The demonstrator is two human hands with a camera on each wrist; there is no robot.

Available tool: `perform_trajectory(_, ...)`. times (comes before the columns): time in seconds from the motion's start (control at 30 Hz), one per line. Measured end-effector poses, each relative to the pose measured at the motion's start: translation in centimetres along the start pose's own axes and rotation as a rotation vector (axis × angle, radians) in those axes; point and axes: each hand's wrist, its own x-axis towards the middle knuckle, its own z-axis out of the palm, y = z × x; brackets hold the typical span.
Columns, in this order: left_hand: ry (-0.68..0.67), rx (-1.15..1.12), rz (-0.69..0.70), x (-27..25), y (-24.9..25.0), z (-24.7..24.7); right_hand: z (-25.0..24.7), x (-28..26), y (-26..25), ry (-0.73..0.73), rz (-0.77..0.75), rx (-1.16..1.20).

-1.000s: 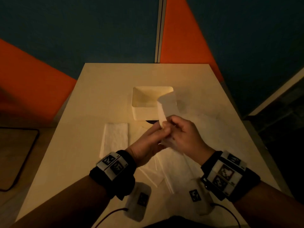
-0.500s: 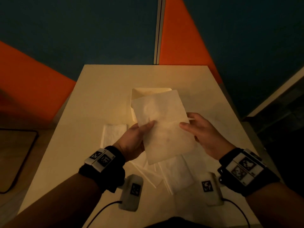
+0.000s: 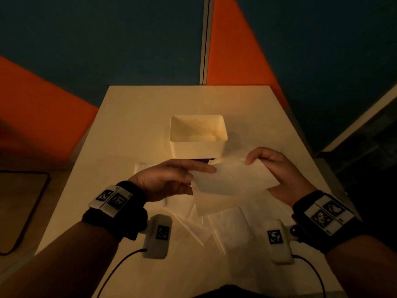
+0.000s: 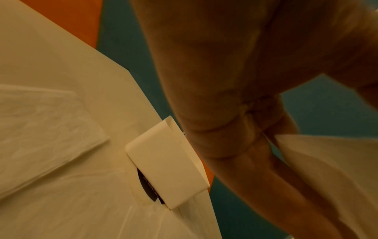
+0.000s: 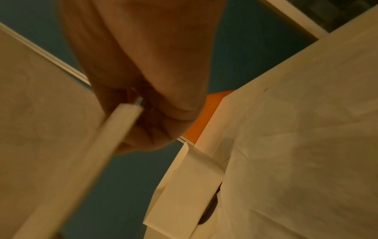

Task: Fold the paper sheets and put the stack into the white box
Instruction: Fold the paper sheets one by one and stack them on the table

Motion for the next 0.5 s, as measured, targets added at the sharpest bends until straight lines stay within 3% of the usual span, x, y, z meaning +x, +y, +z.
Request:
perform_trajectory(0.07, -0.022, 0.021, -0.027, -0.1, 0.4, 0.5, 0.3, 0.1, -0.2, -0.043, 0.013, -0.040)
perform_trajectory(0.23, 0.104, 0.126, -0.038, 0.9, -0.1, 2.2, 1.8, 0.8, -0.4, -0.168, 0.043, -0.172)
perform_trajectory(0.37, 0.108, 0.218, -0.058, 1.3, -0.8, 2.5, 3.0, 1.0, -0.4, -0.208, 0.033, -0.217)
perform_trajectory(0.5, 0.399, 0.137, 0.031, 1.3, -1.2, 1.6, 2.7, 1.7, 0.8, -0.082, 0.057, -0.202)
